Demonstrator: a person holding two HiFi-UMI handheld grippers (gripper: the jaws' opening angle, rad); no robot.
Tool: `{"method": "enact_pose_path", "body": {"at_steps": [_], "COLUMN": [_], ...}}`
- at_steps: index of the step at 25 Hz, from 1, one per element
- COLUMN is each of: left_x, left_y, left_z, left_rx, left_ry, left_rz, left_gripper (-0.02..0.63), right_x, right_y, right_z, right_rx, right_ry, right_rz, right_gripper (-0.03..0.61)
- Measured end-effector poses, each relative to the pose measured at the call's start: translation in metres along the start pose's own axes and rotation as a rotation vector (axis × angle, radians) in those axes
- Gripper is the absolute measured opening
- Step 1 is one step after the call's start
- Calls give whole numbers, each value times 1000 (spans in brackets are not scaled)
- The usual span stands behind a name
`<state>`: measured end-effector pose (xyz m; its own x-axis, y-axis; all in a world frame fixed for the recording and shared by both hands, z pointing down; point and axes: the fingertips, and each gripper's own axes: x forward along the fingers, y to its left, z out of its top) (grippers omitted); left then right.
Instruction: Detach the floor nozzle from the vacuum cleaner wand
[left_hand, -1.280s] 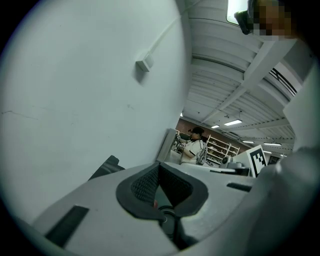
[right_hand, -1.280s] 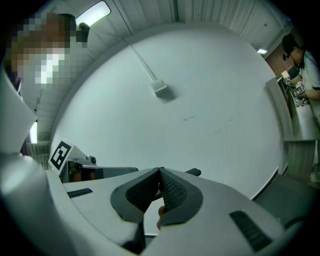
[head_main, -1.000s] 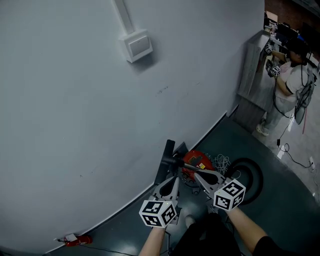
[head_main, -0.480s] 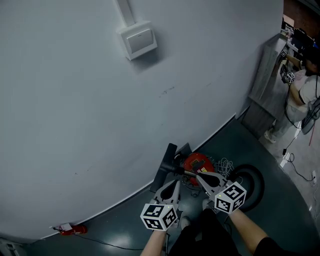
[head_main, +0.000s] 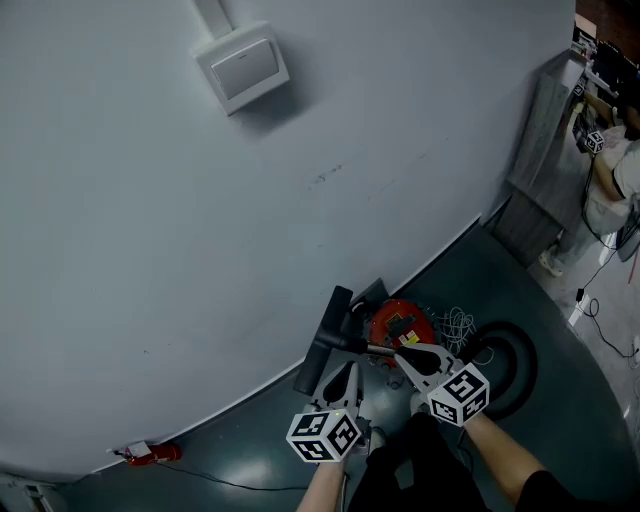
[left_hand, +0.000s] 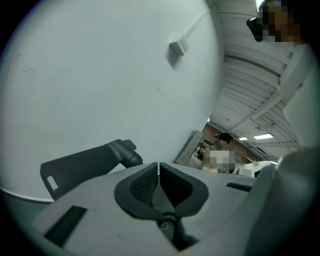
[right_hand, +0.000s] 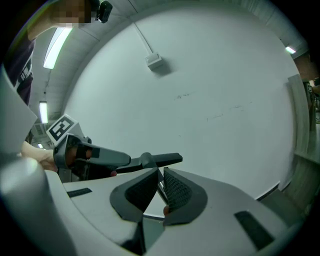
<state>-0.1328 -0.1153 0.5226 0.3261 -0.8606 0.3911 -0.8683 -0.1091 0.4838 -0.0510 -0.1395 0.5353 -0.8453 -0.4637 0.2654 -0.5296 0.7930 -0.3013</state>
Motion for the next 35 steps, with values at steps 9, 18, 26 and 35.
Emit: {"method": "enact_pose_path", "body": {"at_steps": [9, 18, 26, 35], "left_x": [34, 59, 76, 81], "left_y": [39, 59, 68, 72], "left_z": [-29, -33, -35, -32], "left_rx": [-127, -224, -255, -264], "left_ry": [34, 48, 43, 14], "left_rz": [107, 179, 201, 205], "left_gripper": [70, 196, 207, 199], "right_x": [40, 79, 108, 114], "right_y": [-12, -14, -13, -13], "right_z": [-59, -89, -106, -108], "right_rx": [-180, -400, -453, -487], "right_ry": [126, 235, 257, 250], "right_rz": [78, 171, 211, 225], "right_gripper": [92, 167, 170, 152]}}
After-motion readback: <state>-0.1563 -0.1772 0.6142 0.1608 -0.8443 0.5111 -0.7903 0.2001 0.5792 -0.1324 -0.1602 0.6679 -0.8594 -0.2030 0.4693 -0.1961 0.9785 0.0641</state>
